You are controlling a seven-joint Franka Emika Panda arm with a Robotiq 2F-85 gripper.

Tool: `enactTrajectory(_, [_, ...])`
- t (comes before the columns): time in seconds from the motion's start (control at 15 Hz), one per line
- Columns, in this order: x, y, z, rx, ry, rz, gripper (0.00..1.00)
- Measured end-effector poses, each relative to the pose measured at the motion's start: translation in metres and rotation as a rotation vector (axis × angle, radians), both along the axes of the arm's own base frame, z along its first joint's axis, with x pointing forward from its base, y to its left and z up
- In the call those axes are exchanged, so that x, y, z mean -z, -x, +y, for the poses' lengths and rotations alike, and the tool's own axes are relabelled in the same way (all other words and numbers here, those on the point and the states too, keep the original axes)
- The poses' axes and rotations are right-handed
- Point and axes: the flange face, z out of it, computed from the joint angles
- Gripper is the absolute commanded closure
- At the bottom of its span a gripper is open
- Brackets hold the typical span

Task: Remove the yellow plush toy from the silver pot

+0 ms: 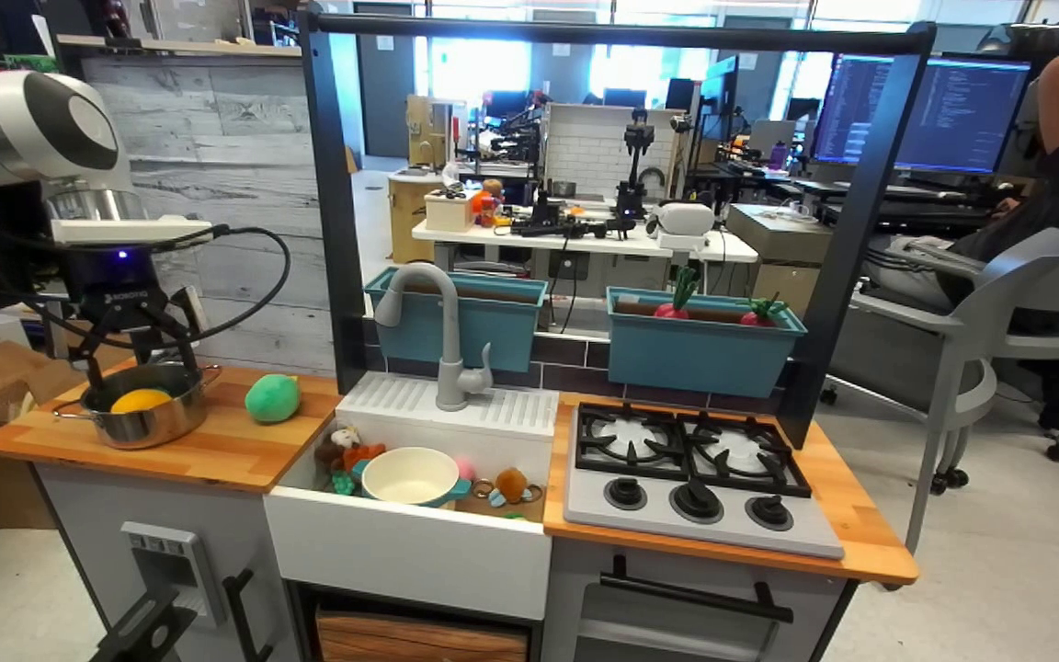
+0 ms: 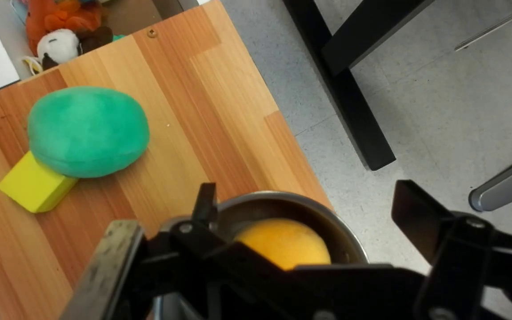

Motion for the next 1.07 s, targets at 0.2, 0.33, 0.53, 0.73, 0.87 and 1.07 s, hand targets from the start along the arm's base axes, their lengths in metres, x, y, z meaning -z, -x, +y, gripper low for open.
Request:
enactTrajectory(0.2, [0.003, 0.001, 0.024, 0.003, 0.002, -0.051, 0.0])
enactTrajectory(0.33, [0.009, 0.001, 0.036, 0.041, -0.012, -0.099, 0.0])
enactTrajectory(0.53, [0.018, -0.001, 0.04, 0.155, -0.048, -0.13, 0.0])
enactTrajectory(0.73, [0.025, -0.004, 0.03, 0.233, -0.066, -0.144, 0.0])
enactTrajectory(0.87, [0.028, -0.009, 0.021, 0.272, -0.073, -0.164, 0.0])
enactTrajectory(1.07, [0.027, -0.019, 0.01, 0.319, -0.092, -0.21, 0.0])
